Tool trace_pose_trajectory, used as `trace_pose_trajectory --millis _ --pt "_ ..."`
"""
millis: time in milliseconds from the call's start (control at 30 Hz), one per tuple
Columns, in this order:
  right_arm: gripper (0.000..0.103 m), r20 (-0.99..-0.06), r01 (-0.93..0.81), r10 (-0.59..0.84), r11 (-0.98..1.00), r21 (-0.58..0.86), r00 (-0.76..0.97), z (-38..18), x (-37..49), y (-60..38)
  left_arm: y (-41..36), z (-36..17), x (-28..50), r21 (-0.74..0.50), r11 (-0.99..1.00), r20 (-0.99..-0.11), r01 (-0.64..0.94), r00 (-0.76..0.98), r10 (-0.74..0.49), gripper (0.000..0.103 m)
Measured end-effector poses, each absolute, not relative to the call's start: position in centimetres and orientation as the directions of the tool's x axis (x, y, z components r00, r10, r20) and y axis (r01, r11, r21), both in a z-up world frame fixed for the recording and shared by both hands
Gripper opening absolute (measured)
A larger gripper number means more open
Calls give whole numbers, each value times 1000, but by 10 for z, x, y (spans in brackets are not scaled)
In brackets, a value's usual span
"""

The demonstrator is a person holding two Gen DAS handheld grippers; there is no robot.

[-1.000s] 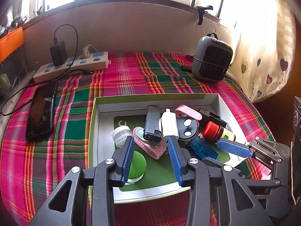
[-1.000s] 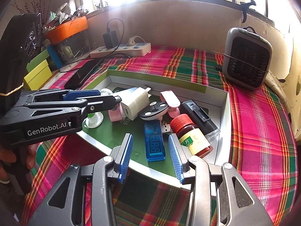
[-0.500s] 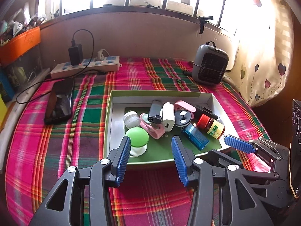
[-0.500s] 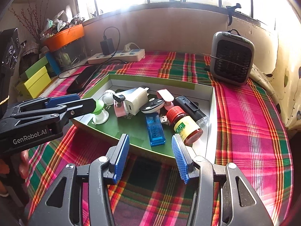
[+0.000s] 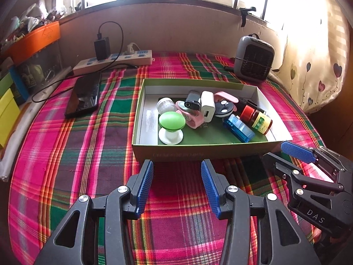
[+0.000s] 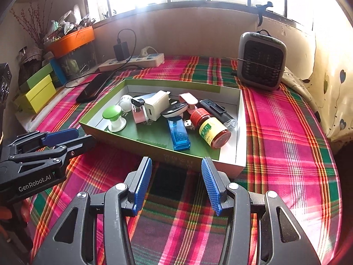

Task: Organize rigid objects

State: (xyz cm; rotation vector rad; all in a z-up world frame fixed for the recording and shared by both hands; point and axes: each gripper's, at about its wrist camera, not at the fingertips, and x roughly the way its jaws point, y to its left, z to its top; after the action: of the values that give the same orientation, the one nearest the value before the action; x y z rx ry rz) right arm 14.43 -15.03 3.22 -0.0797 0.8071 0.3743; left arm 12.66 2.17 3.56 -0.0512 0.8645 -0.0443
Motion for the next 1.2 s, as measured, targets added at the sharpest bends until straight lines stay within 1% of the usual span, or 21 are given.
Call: trace_pose_trajectory --millis 200,300,367,600,700,867,933,1000,1067,1200 --pt "48 -752 -303 245 951 64 612 22 140 -154 20 19 118 -57 998 -792 -5 609 -42 45" --pt "48 -771 -286 222 957 53 597 17 138 -155 20 13 113 -30 999 -803 -21 596 -11 45" --pt "48 -779 -278 207 960 44 592 14 136 -155 22 9 111 -51 998 -810 -28 585 -25 45" --pt "48 -794 -249 175 968 31 582 7 130 -157 14 6 104 0 999 -798 -38 603 22 46" --pt "48 -789 -235 154 972 13 595 6 124 -157 8 4 99 22 999 -787 -45 616 45 50" --pt "48 -786 -211 135 977 5 604 5 120 -158 5 4 97 19 998 -780 -68 623 57 50" --pt "51 -783 -203 128 979 2 609 5 118 -159 5 3 96 20 997 -776 -72 627 61 51" --pt "63 -786 -184 108 983 -7 609 4 119 -161 5 3 96 18 997 -776 -72 627 59 51" --pt "66 -788 -171 110 985 6 605 4 121 -164 4 3 97 17 997 -776 -71 628 58 51" --pt "67 -789 -170 106 985 2 605 4 120 -163 4 3 97 15 997 -776 -71 628 57 51"
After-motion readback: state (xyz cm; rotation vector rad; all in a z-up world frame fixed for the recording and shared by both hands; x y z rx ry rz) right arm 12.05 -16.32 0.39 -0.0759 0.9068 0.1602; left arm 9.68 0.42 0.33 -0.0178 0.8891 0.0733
